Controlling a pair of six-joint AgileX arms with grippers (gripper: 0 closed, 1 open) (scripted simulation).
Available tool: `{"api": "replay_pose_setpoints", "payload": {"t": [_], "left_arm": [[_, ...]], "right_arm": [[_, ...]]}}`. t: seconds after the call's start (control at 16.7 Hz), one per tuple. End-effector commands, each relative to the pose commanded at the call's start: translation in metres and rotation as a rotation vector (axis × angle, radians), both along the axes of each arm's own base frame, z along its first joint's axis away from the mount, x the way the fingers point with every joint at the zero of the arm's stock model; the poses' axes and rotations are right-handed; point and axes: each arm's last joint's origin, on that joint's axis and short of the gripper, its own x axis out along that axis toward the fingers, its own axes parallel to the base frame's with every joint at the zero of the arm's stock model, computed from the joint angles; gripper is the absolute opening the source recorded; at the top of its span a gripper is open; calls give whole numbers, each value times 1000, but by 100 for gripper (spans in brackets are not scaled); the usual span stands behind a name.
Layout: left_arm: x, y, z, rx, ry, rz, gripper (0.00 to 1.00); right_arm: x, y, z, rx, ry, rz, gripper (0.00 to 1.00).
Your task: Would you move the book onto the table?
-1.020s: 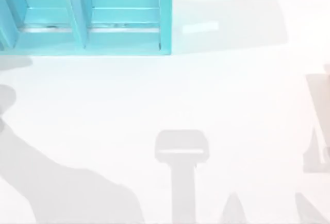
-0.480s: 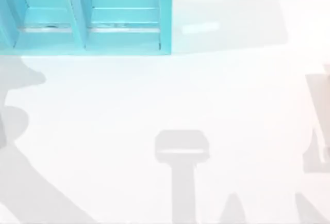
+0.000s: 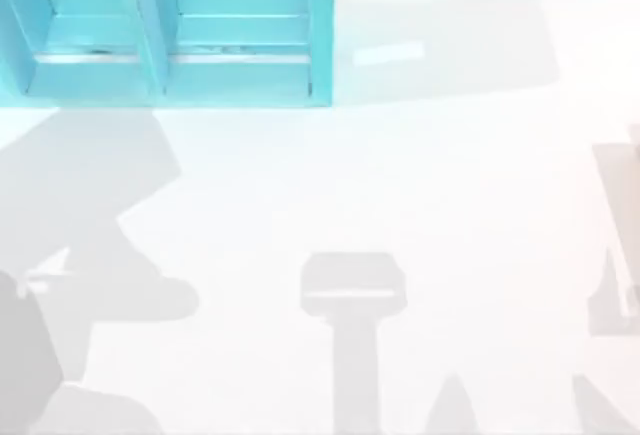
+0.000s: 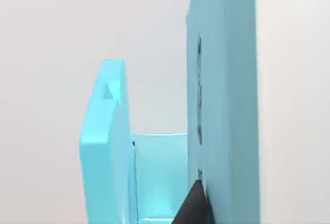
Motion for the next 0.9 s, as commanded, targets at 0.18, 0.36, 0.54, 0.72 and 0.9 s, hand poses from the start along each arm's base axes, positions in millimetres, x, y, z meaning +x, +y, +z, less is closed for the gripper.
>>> {"api": "replay_pose_setpoints", "payload": {"t": [0.18,0.36,0.54,0.72,0.9], "left_arm": [[-23,-5,7,-3,10,3,0],[-25,-5,7,-3,11,3,0],[-23,-6,6,-5,14,0,0],[-17,-12,-7,-90,64,32,0],[0,-32,-39,-281,192,106,0]], "right_arm": [[0,0,0,0,0,0,100],[0,0,0,0,0,0,100],[0,0,0,0,0,0,100],[0,0,0,0,0,0,100],[0,0,0,0,0,0,100]]}}
